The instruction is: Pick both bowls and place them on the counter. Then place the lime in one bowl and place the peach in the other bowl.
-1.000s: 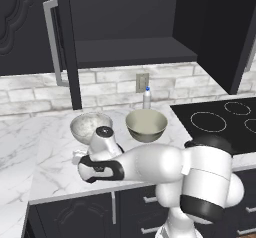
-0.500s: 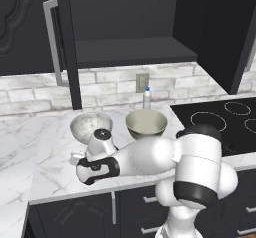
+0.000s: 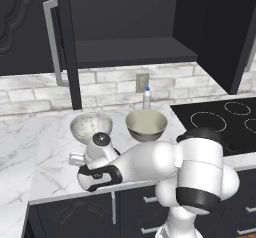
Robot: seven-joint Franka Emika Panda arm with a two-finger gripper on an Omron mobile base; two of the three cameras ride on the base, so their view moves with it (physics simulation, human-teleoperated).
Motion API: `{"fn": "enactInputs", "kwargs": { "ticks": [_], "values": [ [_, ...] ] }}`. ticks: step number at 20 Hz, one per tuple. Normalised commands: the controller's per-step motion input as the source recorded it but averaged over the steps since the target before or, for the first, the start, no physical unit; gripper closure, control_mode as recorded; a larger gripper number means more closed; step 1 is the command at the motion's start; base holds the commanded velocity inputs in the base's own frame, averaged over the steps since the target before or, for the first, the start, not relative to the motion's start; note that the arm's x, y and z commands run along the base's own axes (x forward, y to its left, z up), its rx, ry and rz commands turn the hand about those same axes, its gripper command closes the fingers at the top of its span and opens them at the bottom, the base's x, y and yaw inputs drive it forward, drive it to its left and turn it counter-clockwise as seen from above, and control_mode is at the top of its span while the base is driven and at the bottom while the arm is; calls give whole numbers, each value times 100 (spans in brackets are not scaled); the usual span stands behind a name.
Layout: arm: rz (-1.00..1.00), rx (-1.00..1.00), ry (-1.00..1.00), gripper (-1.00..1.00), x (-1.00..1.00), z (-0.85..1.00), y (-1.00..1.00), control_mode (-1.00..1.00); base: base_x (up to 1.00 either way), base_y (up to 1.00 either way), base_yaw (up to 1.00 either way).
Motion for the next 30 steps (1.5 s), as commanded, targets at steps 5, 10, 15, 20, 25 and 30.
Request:
{"fn": "enactInputs", "kwargs": {
  "ticks": [5, 10, 15, 20, 25, 30],
  "values": [
    [0, 0, -5, 100, -30, 35, -2, -100, 0, 0, 0],
    [0, 0, 4, 100, -12, 66, -9, -100, 0, 0, 0],
    [1, 0, 2, 100, -8, 64, -23, -100, 0, 0, 0],
    [4, 0, -5, 100, -2, 57, -24, -100, 0, 0, 0],
    [1, 0, -6, 100, 5, 52, -16, -100, 0, 0, 0],
    [0, 0, -1, 100, 10, 58, -14, -100, 0, 0, 0]
  ]
}}
